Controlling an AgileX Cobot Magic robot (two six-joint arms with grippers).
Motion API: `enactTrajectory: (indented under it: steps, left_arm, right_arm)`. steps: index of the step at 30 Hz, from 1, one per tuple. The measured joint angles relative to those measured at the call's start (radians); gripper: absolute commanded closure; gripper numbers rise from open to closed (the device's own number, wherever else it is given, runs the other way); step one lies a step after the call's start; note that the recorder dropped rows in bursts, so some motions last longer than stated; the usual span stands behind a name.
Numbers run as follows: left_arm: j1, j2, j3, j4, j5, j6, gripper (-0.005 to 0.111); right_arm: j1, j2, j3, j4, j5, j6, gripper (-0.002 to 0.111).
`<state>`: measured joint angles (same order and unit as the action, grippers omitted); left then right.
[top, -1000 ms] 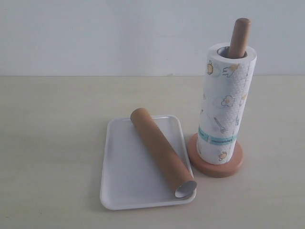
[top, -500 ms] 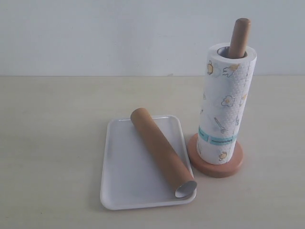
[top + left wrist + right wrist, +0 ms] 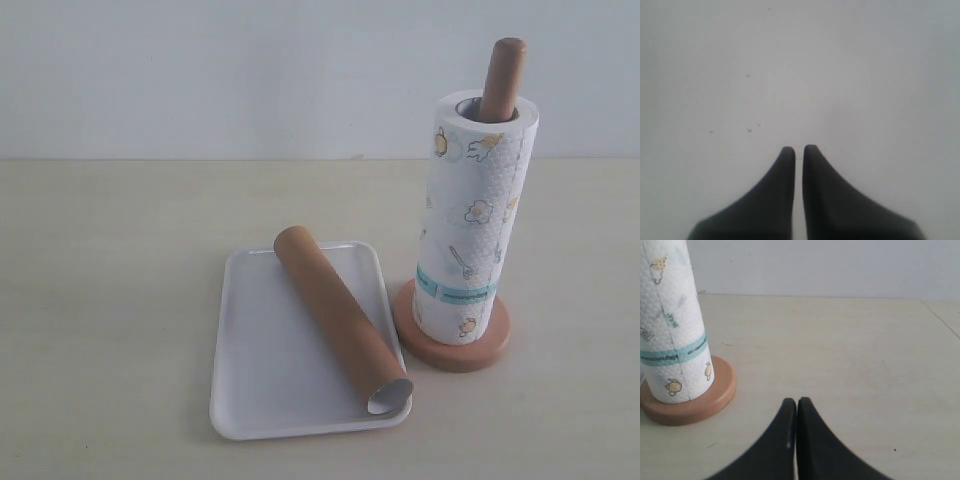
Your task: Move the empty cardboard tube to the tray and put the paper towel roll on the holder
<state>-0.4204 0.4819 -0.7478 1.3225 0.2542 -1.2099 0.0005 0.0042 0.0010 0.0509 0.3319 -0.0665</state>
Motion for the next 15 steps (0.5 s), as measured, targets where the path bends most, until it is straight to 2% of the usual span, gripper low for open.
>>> enactTrajectory:
  steps: [3, 5, 10, 13, 15]
  left_arm:
    - [0.0, 0.0, 0.0, -0.103, -0.073, 0.084, 0.102]
    - [0.001, 0.0, 0.0, -0.284, -0.073, 0.277, 0.102]
    - [0.001, 0.0, 0.0, -0.917, 0.007, 1.203, 0.102]
    - [0.001, -0.002, 0.0, -1.18, 0.019, 1.51, 0.102]
    - [0.001, -0.002, 0.0, -1.246, 0.043, 1.575, 0.102]
  right_arm:
    - [0.0, 0.0, 0.0, 0.0, 0.0, 0.0, 0.108]
    - [0.0, 0.0, 0.0, 0.0, 0.0, 0.0, 0.108]
    - [0.0, 0.0, 0.0, 0.0, 0.0, 0.0, 0.108]
    - [0.0, 0.0, 0.0, 0.0, 0.0, 0.0, 0.108]
    - [0.0, 0.0, 0.0, 0.0, 0.0, 0.0, 0.108]
